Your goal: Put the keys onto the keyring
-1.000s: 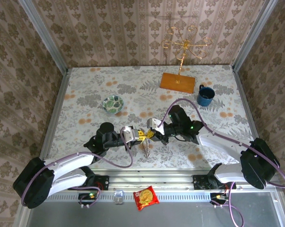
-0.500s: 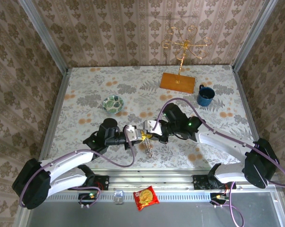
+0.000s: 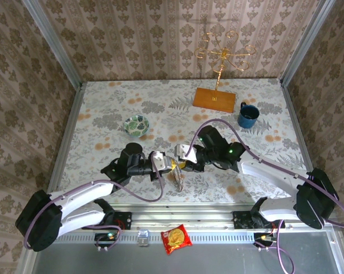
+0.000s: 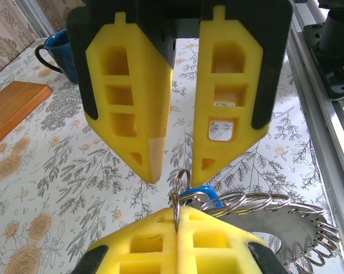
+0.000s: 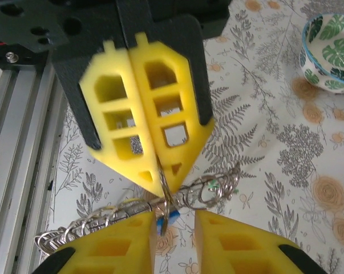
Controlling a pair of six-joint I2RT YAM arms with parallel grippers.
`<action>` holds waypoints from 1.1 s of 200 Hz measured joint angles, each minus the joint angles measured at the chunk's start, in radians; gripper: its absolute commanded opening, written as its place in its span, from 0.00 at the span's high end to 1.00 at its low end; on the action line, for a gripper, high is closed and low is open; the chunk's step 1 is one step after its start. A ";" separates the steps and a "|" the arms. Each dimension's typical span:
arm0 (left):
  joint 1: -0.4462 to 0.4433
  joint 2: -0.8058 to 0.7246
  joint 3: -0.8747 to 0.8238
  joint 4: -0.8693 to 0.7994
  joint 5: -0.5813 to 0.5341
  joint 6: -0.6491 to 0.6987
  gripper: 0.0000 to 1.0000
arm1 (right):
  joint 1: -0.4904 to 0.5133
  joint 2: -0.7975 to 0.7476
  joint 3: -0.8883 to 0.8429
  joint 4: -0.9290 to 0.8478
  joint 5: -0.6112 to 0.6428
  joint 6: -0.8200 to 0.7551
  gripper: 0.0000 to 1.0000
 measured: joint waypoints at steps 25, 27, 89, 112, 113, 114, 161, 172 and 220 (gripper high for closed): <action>0.000 0.000 -0.001 0.003 0.000 0.000 1.00 | -0.005 0.000 -0.014 0.006 -0.001 0.012 0.78; 0.000 0.000 -0.001 0.003 0.000 0.000 1.00 | -0.005 0.000 -0.014 0.006 -0.001 0.016 0.79; 0.000 -0.002 -0.005 0.011 -0.005 0.000 1.00 | -0.011 0.000 -0.016 0.019 -0.031 0.031 1.00; 0.000 -0.006 -0.010 0.019 -0.008 0.000 1.00 | -0.019 0.000 -0.016 0.019 -0.042 0.032 1.00; 0.000 -0.006 -0.011 0.020 -0.008 0.000 1.00 | -0.019 0.000 -0.016 0.020 -0.042 0.032 1.00; 0.000 -0.006 -0.011 0.020 -0.008 0.000 1.00 | -0.020 0.000 -0.016 0.020 -0.043 0.032 1.00; 0.000 -0.022 -0.039 0.065 -0.007 -0.005 1.00 | -0.029 0.031 -0.016 0.018 -0.026 0.032 1.00; 0.000 -0.022 -0.048 0.082 -0.006 -0.010 1.00 | -0.029 0.055 -0.014 0.017 -0.026 0.033 1.00; 0.001 -0.022 -0.111 0.211 0.002 -0.077 1.00 | -0.037 0.062 -0.022 0.048 -0.033 0.059 0.84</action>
